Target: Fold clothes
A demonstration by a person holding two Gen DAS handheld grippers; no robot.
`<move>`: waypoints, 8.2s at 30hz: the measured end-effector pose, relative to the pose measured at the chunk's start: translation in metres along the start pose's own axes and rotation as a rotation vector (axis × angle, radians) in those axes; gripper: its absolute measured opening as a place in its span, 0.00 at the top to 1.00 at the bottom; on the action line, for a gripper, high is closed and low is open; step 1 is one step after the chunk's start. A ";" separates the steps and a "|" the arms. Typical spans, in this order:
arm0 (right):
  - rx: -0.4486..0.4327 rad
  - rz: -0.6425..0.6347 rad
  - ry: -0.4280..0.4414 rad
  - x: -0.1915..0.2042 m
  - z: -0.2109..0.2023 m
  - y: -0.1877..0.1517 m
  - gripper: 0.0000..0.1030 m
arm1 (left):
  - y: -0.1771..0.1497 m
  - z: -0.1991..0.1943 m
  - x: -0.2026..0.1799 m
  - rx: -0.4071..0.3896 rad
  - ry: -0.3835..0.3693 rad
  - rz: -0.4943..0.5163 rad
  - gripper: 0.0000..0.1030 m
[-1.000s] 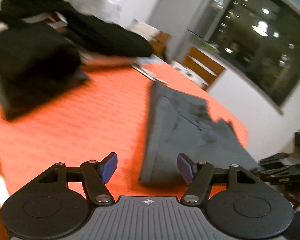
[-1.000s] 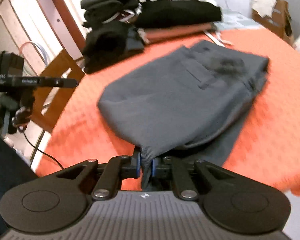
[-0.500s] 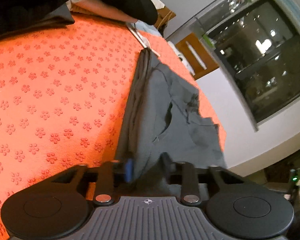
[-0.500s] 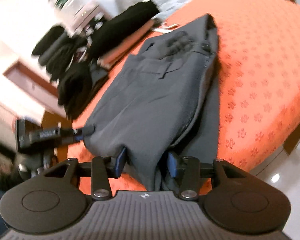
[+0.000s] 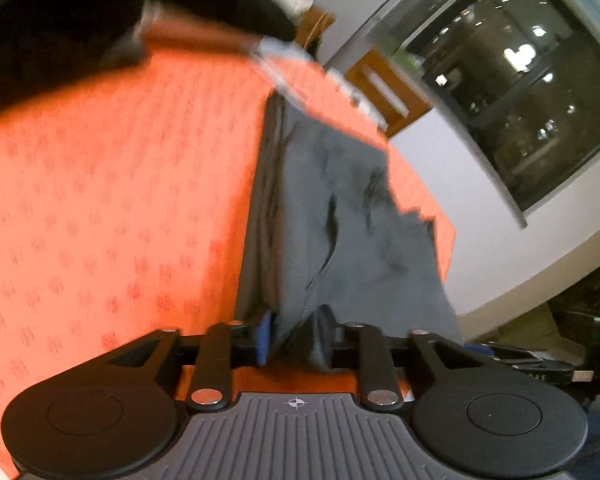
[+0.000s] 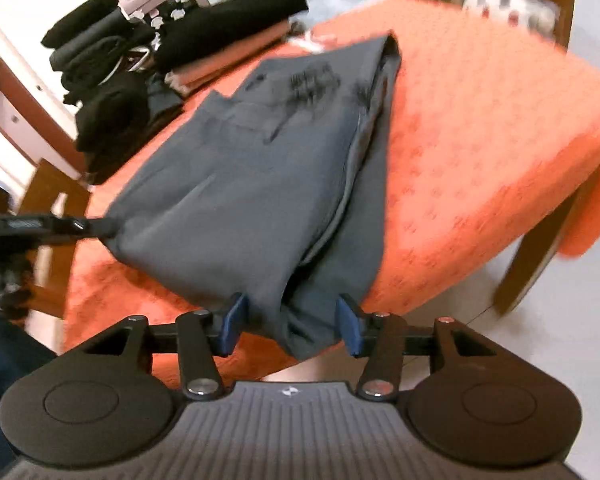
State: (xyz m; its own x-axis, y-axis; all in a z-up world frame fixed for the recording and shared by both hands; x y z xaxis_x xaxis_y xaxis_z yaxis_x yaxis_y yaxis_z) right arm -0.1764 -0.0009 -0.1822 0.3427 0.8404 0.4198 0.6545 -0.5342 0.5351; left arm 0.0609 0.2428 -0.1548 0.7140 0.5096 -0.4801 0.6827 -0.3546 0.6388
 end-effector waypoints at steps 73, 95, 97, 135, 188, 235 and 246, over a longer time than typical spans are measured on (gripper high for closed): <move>-0.150 -0.485 0.016 0.048 0.048 0.089 0.33 | 0.073 0.090 -0.057 0.030 -0.025 0.552 0.48; -0.071 -0.985 -0.156 0.072 0.038 -0.042 0.36 | -0.038 0.063 -0.088 0.141 -0.030 0.936 0.11; -0.085 -1.014 -0.190 0.075 0.037 -0.042 0.40 | -0.047 0.065 -0.084 0.146 0.005 0.972 0.12; -0.025 -0.602 -0.007 0.095 -0.070 0.031 0.74 | 0.016 -0.023 -0.116 0.146 0.118 0.731 0.76; 0.062 0.179 0.153 -0.094 0.084 0.180 0.59 | 0.118 0.142 -0.004 -0.009 0.229 0.086 0.76; -0.026 -0.370 0.087 -0.035 0.082 0.152 0.36 | 0.090 0.078 -0.051 -0.090 0.255 0.172 0.29; -0.014 -0.519 0.224 -0.030 0.055 0.228 0.23 | 0.060 0.052 -0.060 -0.179 0.398 -0.094 0.15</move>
State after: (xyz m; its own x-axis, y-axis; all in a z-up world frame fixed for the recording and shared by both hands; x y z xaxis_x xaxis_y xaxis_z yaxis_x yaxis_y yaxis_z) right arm -0.0001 -0.1426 -0.1134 -0.1742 0.9540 0.2440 0.6894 -0.0588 0.7220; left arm 0.0673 0.1504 -0.1190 0.5111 0.8075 -0.2947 0.6791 -0.1692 0.7143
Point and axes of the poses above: each gripper's, at about its wrist camera, not at the fingertips, and z roughly the way its jaws point, x to its left, y to its top, the point moved 6 cm from there along z, roughly the way its jaws point, and after that the axes turned 6 degrees about z, right-handed, at the moved point
